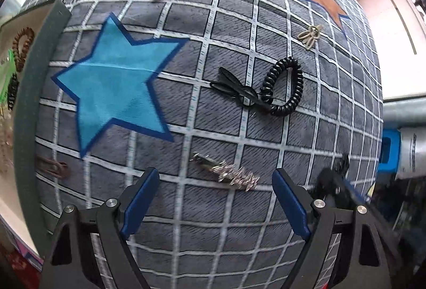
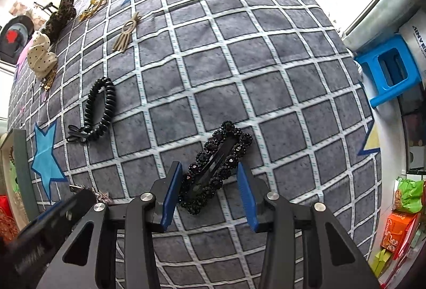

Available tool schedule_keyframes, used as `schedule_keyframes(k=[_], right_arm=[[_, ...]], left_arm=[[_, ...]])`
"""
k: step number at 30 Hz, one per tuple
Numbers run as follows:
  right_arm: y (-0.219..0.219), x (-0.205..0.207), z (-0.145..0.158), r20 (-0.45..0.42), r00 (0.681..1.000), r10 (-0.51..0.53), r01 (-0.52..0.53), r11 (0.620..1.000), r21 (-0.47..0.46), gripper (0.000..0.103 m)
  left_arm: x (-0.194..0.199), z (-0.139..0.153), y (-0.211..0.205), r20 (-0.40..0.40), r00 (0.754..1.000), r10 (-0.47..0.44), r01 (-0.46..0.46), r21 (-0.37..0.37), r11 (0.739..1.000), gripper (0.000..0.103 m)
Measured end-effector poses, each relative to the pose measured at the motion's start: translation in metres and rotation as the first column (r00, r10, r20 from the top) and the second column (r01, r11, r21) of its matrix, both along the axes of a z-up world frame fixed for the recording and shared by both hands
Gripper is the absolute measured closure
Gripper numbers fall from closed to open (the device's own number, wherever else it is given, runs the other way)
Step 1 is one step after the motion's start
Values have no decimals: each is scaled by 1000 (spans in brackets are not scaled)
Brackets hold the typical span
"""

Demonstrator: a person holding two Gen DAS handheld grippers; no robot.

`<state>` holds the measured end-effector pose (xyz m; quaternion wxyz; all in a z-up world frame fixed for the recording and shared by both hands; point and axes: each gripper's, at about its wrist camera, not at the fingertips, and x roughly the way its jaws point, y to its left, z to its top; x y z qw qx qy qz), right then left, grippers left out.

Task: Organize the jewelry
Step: 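Move the left tool to the silver star hair pin while the right tool approaches the black beaded hair clip, then grasp the silver star hair pin with the left tool while the right tool grasps the black beaded clip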

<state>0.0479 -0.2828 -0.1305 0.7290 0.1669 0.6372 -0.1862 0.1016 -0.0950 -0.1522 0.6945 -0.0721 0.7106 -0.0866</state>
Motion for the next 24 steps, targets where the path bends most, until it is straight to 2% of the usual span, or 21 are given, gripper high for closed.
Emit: schedule_keyframes(k=[2,4,5,6,7,8,9,10,16,24], right_arm=[[-3,-4,1,2,1000,1,-1,1000,-1,58],[-5,-7,1,3,1000,-1,1,1000,2,58],[-6,-9,1,4,1000,-2,2,1000,5,58],[-8,-11,1,4,1000,-3,3,1000,8,58],[-11,-11,3,5,1000,-4,4,1000,10,58],[-13,-10,5,6,1000,-5,5,1000,13,58],[-14,-7,7,7,1000,-6,6,1000,15,58],[-12,-20,4,9,1000,-6,6,1000,15,58],[-12,-23,15,22,1000,1,-2,999,34,58],[-3,-28,29,34,999,19,-21,997,72,58]], left_arm=[[2,0,-7,13,1000,3,-4,25,1000,19],[4,1,-15,27,1000,-4,2,73,997,34],[5,2,-19,38,999,-18,14,99,995,38],[6,3,-23,47,999,-28,23,109,994,51],[6,5,-27,59,997,-45,38,127,991,69],[7,6,-30,68,996,-62,53,129,990,73],[7,6,-32,68,995,-72,64,119,991,86],[11,5,-40,67,995,-79,71,116,991,90],[5,11,-41,97,983,-157,150,81,985,93],[-29,30,-8,140,957,-253,249,49,967,93]])
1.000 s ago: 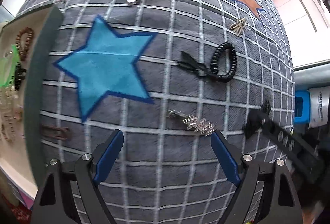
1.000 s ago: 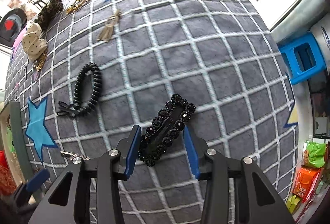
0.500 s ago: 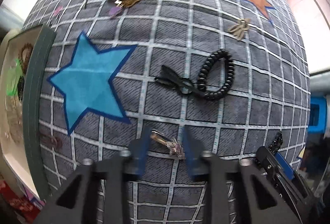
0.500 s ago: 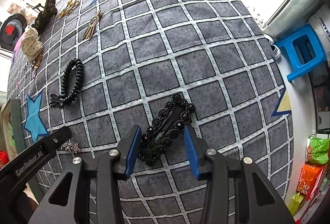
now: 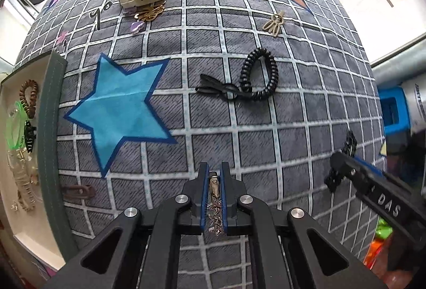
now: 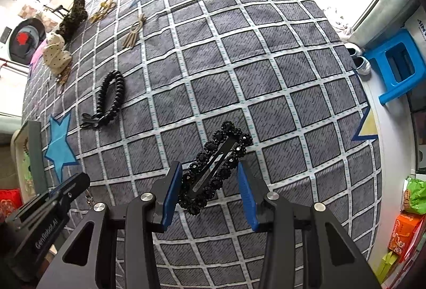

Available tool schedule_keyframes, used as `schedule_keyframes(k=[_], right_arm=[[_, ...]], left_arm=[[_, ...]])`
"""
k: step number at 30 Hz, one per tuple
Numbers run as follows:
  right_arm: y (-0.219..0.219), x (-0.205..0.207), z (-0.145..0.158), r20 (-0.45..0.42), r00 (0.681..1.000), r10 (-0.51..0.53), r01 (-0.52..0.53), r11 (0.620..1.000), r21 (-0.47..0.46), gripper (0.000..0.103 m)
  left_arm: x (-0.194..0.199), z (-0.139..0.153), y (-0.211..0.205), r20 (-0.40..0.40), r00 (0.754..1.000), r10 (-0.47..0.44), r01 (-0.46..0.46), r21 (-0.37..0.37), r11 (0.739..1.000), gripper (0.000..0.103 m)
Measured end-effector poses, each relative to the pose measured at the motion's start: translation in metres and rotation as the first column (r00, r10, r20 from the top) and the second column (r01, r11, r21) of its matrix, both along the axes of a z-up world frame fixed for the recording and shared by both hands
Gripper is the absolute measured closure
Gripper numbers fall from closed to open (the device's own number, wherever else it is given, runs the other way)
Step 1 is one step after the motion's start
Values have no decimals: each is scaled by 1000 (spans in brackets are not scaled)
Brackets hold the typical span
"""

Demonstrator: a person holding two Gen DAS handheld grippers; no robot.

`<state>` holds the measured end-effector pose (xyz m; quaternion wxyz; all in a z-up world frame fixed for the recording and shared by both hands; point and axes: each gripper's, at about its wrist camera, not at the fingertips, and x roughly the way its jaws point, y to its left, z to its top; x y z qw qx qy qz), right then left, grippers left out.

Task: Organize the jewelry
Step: 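Grasp the silver star hair pin with the left tool while the right tool grasps the black beaded clip, then drop the star pin into the white tray with the left tool while the right tool releases the beaded clip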

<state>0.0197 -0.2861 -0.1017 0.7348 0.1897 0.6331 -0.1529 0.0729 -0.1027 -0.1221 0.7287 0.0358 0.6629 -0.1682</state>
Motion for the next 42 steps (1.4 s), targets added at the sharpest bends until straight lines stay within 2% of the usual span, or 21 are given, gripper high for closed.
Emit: schedule_keyframes(k=[5,9,16,30,42], right_arm=[[10,-9,11,5,1000,23,-23,1000,9,58],[24,-18,20,6,999,51,-51,999,13,58],[54,-1,26,6,994,107,-107,994,18,58],[137,24,40,22,965,260,-260,965,15,58],[230,55,42,49,909,413,-415,909,39,58]], left_arm=[[-14,16,19,15,999,-34,35,-52,998,93],[-12,25,38,22,999,-37,38,-64,997,93],[-22,42,74,36,999,-21,23,-69,997,93],[-20,60,145,72,992,102,-96,-80,992,93],[-22,57,236,85,963,257,-252,-64,966,93]])
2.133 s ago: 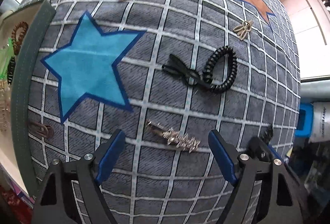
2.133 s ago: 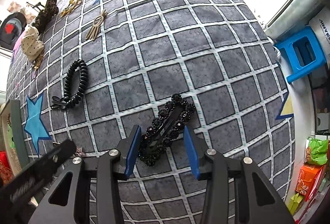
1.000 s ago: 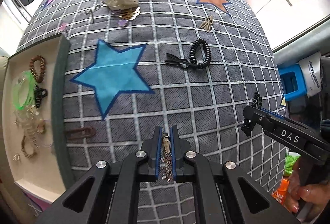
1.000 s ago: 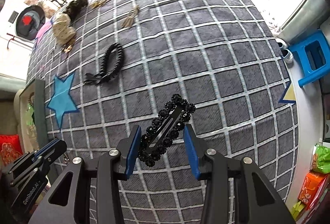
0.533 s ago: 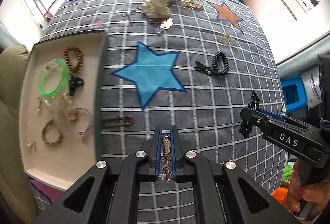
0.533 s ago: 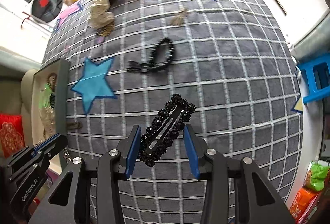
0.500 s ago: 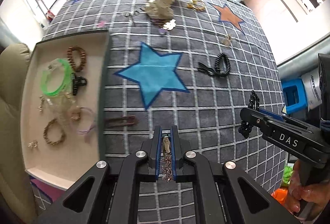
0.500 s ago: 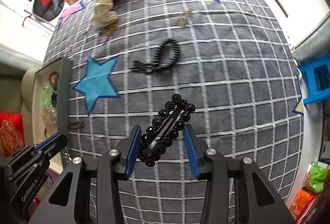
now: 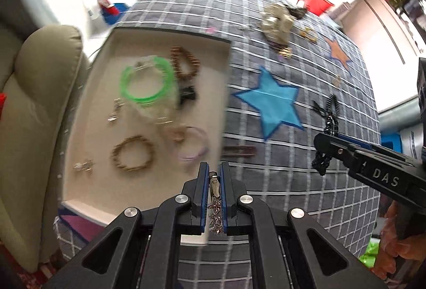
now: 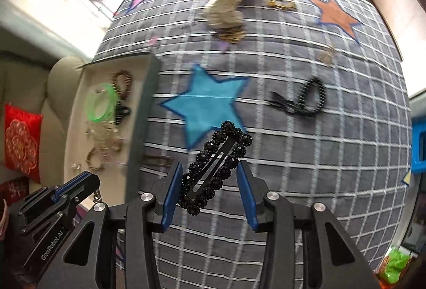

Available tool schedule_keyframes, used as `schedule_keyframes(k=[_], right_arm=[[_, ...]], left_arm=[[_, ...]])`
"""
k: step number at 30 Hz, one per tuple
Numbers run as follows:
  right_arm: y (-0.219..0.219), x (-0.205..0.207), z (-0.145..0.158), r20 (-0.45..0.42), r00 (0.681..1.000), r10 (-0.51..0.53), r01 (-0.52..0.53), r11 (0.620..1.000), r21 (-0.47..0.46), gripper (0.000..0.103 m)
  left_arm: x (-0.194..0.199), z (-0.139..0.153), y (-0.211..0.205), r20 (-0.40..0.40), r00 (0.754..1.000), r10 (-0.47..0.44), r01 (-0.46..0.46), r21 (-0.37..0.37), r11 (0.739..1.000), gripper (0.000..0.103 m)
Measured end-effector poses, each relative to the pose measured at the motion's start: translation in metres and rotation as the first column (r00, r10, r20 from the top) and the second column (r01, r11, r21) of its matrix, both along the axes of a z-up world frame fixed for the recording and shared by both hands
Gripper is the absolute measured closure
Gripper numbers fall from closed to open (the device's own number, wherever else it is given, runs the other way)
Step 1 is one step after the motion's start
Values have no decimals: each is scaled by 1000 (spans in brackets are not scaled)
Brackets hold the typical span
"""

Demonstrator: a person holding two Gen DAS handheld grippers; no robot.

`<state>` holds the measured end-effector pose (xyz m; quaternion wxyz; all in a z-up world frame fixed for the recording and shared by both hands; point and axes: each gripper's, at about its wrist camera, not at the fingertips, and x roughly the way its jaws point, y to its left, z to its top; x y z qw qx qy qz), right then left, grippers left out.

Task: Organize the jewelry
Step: 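Drop the star pin into the white tray with the left tool while the right tool releases the beaded clip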

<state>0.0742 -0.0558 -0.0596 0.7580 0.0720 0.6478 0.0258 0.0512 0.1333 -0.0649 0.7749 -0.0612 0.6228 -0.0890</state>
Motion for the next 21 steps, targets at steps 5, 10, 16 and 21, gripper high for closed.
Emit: schedule_keyframes(k=[5,10,16,21], right_arm=[[39,11,0,4,998,69,-69,997,19,58],[74,23,-4,5,990,138,-138,990,38,58],[108,40,-16,-5,977,214,-214,976,40,58],[124,44,-30,-35,965,262,-260,965,36,58]], left_arm=[[-3,-7,40,-5,998,69,-69,11,998,93],[-3,-22,74,-28,991,131,-131,30,991,93],[4,-45,91,-57,984,171,-169,32,985,93],[7,-61,95,-80,981,177,-174,42,984,93]])
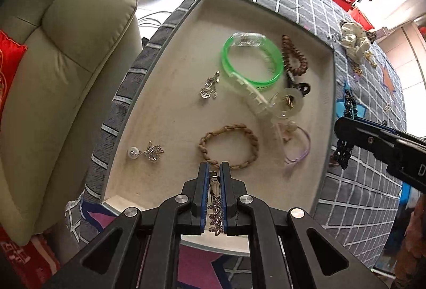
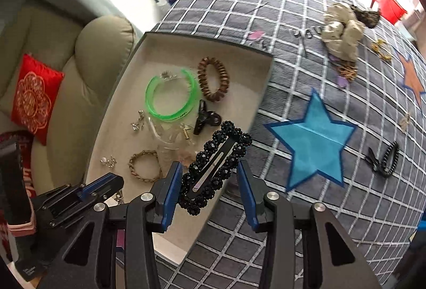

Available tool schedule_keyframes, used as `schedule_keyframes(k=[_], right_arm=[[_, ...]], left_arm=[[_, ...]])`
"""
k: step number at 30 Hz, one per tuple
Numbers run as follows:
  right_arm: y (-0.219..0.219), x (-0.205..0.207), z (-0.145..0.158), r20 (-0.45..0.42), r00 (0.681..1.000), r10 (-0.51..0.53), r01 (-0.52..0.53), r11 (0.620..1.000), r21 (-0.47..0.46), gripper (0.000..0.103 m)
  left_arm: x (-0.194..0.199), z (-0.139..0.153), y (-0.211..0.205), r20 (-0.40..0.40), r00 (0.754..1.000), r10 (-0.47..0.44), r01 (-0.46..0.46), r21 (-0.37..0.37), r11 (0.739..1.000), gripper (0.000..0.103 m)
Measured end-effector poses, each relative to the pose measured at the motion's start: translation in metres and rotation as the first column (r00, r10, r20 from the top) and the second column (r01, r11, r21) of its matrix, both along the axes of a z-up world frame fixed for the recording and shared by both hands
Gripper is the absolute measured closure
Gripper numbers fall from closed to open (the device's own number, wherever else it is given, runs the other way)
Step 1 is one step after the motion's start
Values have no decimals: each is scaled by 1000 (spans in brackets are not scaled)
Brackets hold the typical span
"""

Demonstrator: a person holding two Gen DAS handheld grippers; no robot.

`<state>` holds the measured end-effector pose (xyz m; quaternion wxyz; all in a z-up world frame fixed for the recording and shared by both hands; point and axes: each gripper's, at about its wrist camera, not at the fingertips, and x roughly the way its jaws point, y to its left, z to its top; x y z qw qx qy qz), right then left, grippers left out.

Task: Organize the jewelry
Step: 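Drop the star pin into the white tray with the left tool while the right tool releases the beaded clip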

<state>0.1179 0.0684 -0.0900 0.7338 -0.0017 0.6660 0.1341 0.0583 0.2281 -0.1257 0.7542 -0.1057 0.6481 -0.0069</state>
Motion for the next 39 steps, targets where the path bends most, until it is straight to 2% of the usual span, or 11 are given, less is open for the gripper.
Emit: schedule_keyframes(k=[8,16,22,27,29,32,39], right_arm=[[25,-17,-25,-73,994,75,-75,997,4,58],[37,-18,-52,-121,990,78,-79,997,-11,58],[40,-18,-60,-135,986,94,-95,995,2,57],[36,-19,-51,-120,988,101,-99,995,18,53],[35,-17,-43,-105,989,105,-103,994,25,46],[34,-17,-29,-77,991,108,-106,994,22,41],[14,-20,-8,-55,998,38,-38,999,7,40]], left_arm=[[-4,-19,3,-36,999,-2,3,20,1000,93],[-4,-28,0,-45,998,-34,37,53,998,93],[-5,-28,-3,-47,998,-46,49,72,996,93],[-7,-25,-6,-50,998,-40,44,83,996,93],[-7,-22,-7,-47,998,-43,47,90,995,93],[-8,-17,-10,-39,998,-54,57,104,993,93],[-11,-2,-15,-26,997,-74,77,129,989,93]])
